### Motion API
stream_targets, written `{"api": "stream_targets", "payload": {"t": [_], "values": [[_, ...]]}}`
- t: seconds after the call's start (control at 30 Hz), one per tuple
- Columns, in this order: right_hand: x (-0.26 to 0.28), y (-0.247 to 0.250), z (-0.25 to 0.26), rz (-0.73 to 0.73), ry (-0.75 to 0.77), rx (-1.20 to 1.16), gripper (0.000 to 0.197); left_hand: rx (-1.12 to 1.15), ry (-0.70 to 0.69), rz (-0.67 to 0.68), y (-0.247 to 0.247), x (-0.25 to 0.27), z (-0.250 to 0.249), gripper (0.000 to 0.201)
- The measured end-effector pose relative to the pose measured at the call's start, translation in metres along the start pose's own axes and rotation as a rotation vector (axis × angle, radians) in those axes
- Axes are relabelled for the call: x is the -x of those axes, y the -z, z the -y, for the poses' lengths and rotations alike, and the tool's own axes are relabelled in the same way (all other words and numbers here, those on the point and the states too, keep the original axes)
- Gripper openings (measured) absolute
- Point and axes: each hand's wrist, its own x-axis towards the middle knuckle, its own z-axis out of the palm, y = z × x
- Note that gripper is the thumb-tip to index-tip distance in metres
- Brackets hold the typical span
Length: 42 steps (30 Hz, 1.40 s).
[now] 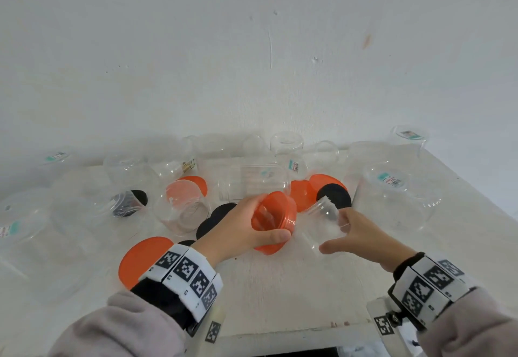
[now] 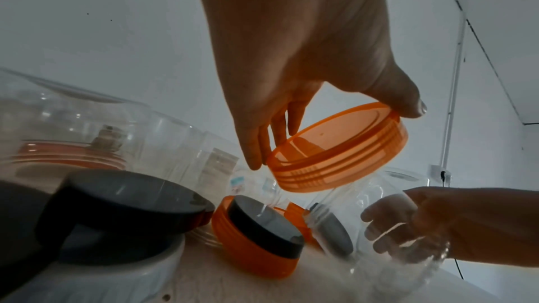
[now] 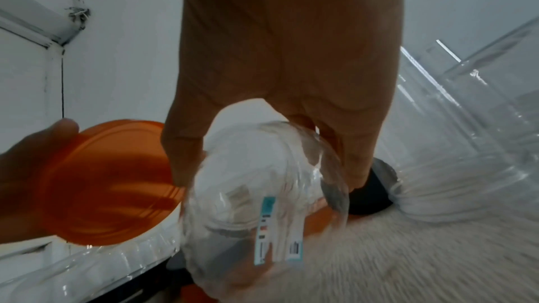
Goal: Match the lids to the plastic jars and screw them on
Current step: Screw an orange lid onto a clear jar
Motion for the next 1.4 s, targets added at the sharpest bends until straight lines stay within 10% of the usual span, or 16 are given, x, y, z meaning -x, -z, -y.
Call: {"api": "stream_targets", "payload": {"t": [0.47,1.0,1.4], "values": [[-0.015,-0.009,-0.014,0.157,0.068,-0.153,0.109,-0.253,0.017,0.067,-0.023,-0.037,-0.026,0.106],[-0.021,0.001,-0.031,0.220,0.040,-0.202,0.102,-0.660,-0.072,0.125,-0.075,-0.072,-0.041,0.111],[-0.011,0.020,-0.023,0.237,0.088,-0.092,0.126,-0.205,0.092,0.179,-0.066,-0.061,-0.016,0.135]]}}
